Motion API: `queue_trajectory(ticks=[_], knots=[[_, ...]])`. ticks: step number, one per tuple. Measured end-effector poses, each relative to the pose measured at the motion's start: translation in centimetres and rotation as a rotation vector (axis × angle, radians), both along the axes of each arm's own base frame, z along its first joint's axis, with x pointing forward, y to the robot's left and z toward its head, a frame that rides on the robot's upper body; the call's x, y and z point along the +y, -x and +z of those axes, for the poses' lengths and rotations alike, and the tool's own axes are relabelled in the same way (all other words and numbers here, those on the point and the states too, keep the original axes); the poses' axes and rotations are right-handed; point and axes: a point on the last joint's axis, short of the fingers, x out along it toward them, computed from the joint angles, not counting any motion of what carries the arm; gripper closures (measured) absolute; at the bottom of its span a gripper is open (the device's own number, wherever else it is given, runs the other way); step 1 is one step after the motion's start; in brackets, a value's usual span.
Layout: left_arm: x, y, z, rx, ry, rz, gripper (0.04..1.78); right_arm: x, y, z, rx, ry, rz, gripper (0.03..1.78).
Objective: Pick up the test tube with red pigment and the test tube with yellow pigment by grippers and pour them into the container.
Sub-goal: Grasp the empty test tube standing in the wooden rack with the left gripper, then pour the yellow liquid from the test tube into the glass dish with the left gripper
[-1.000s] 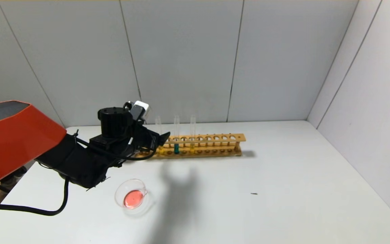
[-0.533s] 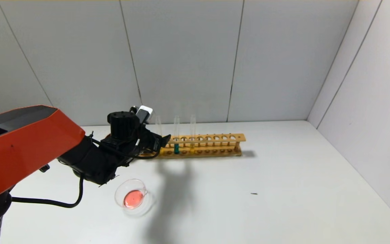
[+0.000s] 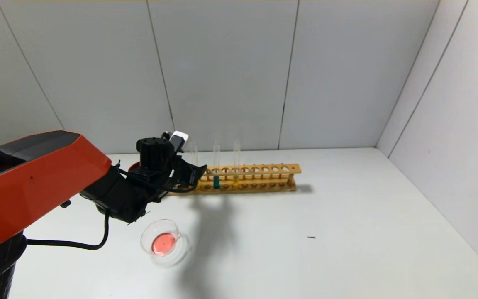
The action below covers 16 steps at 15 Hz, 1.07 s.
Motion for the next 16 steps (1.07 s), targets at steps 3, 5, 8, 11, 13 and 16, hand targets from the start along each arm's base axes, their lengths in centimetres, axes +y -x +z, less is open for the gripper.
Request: queue_trajectory(ticks=[3, 5, 8, 11, 13, 16], knots=[[0.0, -0.1, 0.0, -0.001, 0.0, -0.001, 0.9, 0.0, 0.0, 0.0, 0.0, 0.0, 0.0, 0.06], [-0.1, -0.1, 0.0, 0.0, 0.001, -0.003, 1.27, 0.0, 0.0, 0.0, 0.0, 0.0, 0.0, 0.06], [-0.1, 0.0, 0.0, -0.001, 0.001, -0.004, 1.51, 0.0, 0.0, 0.0, 0.0, 0.0, 0.0, 0.06], [0.0, 0.0, 0.5, -0.012, 0.002, -0.001, 1.51, 0.0, 0.0, 0.0, 0.0, 0.0, 0.0, 0.06], [-0.1, 0.1, 1.5, -0.021, 0.003, -0.002, 1.51, 0.0, 0.0, 0.0, 0.0, 0.0, 0.0, 0.06], [0.1, 0.5, 4.2, -0.043, 0.006, -0.002, 1.51, 0.0, 0.0, 0.0, 0.0, 0.0, 0.0, 0.06]])
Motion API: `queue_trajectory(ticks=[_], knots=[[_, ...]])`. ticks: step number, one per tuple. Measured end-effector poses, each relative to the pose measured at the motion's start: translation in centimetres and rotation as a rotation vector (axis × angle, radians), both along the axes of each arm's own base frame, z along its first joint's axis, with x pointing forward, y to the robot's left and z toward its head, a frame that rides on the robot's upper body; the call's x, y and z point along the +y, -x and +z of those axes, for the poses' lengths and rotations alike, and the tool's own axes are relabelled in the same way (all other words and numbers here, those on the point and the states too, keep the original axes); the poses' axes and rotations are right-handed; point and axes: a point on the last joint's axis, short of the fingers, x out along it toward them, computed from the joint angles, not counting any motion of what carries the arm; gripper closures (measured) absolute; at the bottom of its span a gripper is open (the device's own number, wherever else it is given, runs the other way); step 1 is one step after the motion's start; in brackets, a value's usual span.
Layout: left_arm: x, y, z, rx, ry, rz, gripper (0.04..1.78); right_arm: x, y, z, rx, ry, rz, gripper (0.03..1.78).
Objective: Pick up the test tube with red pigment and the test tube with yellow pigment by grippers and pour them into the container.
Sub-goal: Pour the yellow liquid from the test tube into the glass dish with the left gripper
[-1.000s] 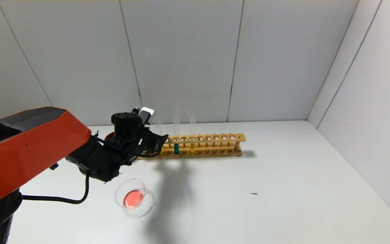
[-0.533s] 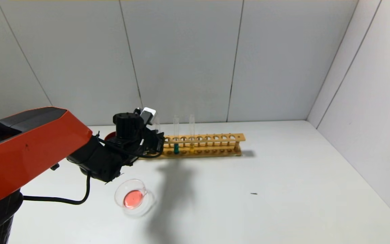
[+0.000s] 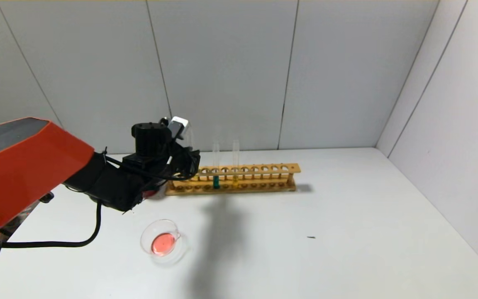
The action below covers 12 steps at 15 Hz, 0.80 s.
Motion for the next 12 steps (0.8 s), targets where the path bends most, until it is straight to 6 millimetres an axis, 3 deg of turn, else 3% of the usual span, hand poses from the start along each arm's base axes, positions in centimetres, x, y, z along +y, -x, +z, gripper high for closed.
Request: queue_trajectory(ticks=[7, 9, 12], knots=[[0.8, 3.5, 8.0, -0.069, -0.024, -0.023, 1.51, 0.0, 0.0, 0.0, 0.0, 0.0, 0.0, 0.06], [1.1, 5.1, 9.0, -0.084, -0.047, -0.035, 1.51, 0.0, 0.0, 0.0, 0.0, 0.0, -0.001, 0.06], [1.9, 8.0, 8.7, -0.104, -0.192, -0.1, 1.51, 0.0, 0.0, 0.0, 0.0, 0.0, 0.0, 0.06]])
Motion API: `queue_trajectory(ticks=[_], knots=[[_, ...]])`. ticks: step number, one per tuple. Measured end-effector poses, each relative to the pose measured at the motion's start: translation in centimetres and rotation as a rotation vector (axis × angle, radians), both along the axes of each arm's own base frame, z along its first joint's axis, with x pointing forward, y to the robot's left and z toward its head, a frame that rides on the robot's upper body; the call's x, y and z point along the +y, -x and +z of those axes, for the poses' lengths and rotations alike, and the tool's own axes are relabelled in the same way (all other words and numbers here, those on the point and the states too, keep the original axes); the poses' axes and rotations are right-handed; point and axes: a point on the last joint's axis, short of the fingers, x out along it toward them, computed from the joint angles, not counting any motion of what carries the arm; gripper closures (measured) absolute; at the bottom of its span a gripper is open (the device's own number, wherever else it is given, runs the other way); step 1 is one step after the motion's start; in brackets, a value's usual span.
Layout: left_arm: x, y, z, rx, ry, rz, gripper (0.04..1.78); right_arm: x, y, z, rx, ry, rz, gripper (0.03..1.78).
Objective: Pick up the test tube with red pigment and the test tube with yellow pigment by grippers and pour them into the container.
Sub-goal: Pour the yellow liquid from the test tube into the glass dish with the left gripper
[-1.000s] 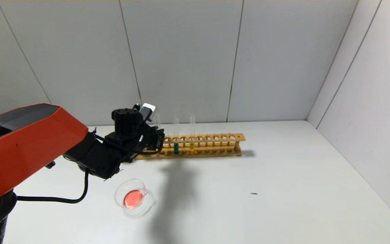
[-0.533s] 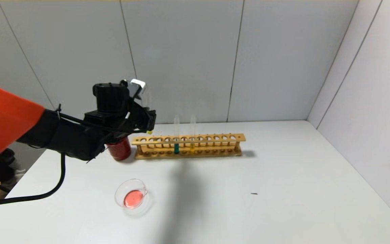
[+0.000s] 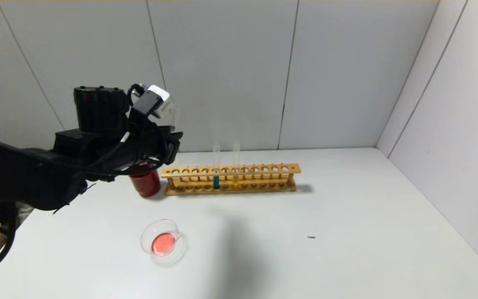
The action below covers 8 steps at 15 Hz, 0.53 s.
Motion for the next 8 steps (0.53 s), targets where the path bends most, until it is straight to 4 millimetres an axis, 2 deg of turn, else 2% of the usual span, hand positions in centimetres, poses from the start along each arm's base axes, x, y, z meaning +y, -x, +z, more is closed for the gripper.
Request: queue_trajectory(ticks=[4, 8], knots=[[1.3, 3.9, -0.6, -0.047, -0.197, -0.114, 1.51, 0.0, 0.0, 0.0, 0.0, 0.0, 0.0, 0.06], [3.7, 7.0, -3.3, -0.044, -0.429, -0.17, 1.51, 0.0, 0.0, 0.0, 0.0, 0.0, 0.0, 0.06]])
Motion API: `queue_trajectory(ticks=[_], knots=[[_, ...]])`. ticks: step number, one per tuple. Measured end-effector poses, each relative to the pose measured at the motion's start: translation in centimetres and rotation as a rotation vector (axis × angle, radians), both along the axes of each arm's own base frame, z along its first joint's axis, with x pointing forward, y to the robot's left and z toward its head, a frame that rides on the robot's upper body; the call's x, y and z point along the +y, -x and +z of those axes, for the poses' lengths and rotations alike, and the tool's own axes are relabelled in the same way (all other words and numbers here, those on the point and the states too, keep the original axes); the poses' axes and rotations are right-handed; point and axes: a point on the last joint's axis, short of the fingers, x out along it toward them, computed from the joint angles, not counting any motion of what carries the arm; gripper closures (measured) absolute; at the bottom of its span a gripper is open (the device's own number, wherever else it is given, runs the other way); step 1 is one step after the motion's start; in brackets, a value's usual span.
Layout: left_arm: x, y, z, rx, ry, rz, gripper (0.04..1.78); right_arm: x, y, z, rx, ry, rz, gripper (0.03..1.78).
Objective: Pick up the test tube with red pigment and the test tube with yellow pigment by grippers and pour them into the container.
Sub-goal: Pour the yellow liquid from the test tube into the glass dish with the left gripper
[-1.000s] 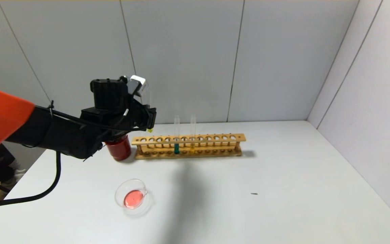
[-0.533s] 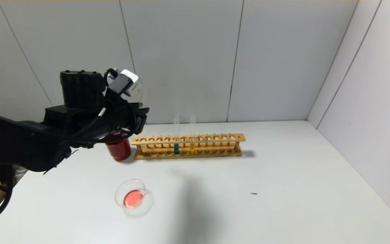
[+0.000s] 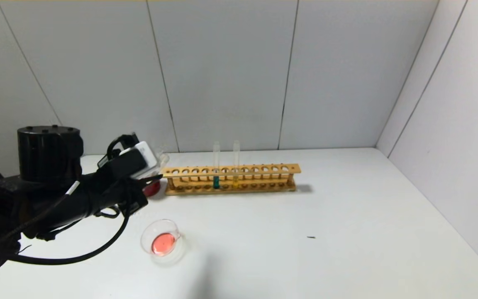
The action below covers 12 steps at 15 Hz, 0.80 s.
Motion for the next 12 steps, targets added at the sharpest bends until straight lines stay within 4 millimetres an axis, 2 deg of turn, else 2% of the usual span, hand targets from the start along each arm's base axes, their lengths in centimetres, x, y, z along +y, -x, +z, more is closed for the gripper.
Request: queue_trajectory(ticks=[5, 12], knots=[[3.4, 0.8, -1.6, -0.058, -0.222, -0.121, 1.51, 0.0, 0.0, 0.0, 0.0, 0.0, 0.0, 0.06], [5.6, 0.0, -3.7, -0.093, -0.518, -0.245, 1.51, 0.0, 0.0, 0.0, 0.0, 0.0, 0.0, 0.06]])
